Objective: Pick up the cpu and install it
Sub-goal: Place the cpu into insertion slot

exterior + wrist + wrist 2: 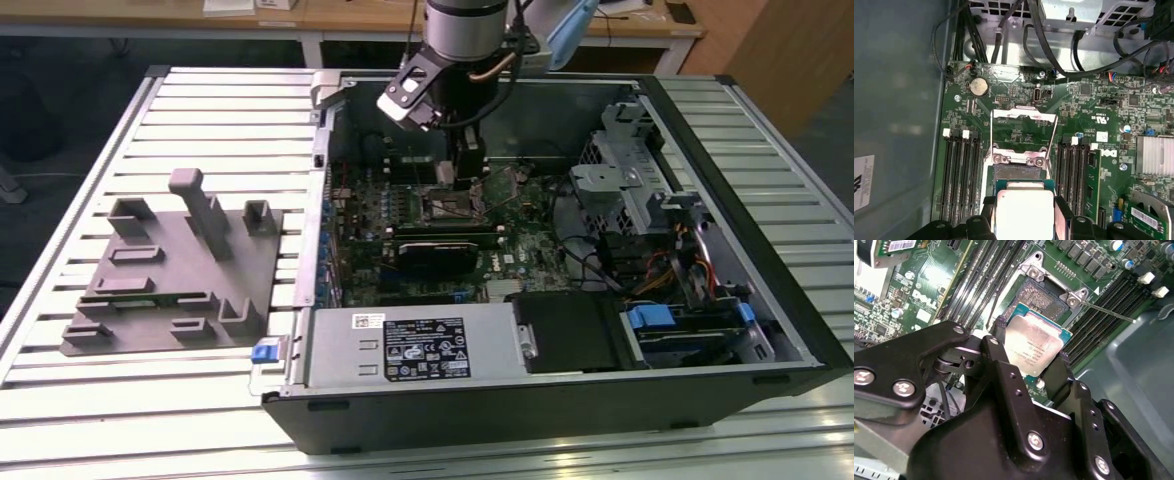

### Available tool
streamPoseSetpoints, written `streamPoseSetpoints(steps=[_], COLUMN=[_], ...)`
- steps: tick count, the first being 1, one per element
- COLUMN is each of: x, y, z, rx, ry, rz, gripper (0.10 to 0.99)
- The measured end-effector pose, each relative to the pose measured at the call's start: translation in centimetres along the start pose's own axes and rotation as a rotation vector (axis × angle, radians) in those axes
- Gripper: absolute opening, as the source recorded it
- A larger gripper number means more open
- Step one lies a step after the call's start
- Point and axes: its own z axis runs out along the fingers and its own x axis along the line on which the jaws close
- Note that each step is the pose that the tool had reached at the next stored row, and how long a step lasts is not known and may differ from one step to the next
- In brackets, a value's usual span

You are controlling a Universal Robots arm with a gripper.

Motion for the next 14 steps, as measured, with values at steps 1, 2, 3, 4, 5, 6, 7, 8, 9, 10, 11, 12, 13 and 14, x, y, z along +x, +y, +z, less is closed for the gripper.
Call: streamPoseSetpoints(steps=[1, 2, 3, 4, 5, 6, 7, 8, 9, 10, 11, 12, 13, 14], x=[0.00, 0.01, 0.01, 0.01, 0.01, 0.01, 0.02, 0.02, 0.02, 0.02, 0.02, 0.02, 0.03, 0.03], y=[-0.01, -0.02, -0.04, -0.05, -0.06, -0.07, -0.08, -0.09, -0.11, -0.12, -0.13, -0.14, -0.14, -0.15], z=[0.20, 0.36, 0.56, 0.73, 0.90, 1.06, 1.23, 1.40, 1.57, 1.73, 1.88, 2.01, 2.13, 2.24], rx=[0.000, 0.000, 0.000, 0.000, 0.000, 0.000, 0.000, 0.000, 0.000, 0.000, 0.000, 0.000, 0.000, 0.000], ry=[0.0001, 0.0001, 0.0001, 0.0001, 0.0002, 0.0000, 0.0000, -0.0001, -0.0001, -0.0001, -0.0001, -0.0002, -0.0001, -0.0002], rz=[0.000, 0.000, 0.000, 0.000, 0.000, 0.000, 0.000, 0.001, 0.002, 0.002, 0.003, 0.003, 0.003, 0.003], gripper=[0.545, 0.545, 0.545, 0.545, 0.545, 0.545, 0.545, 0.545, 0.545, 0.545, 0.545, 0.545, 0.545, 0.545])
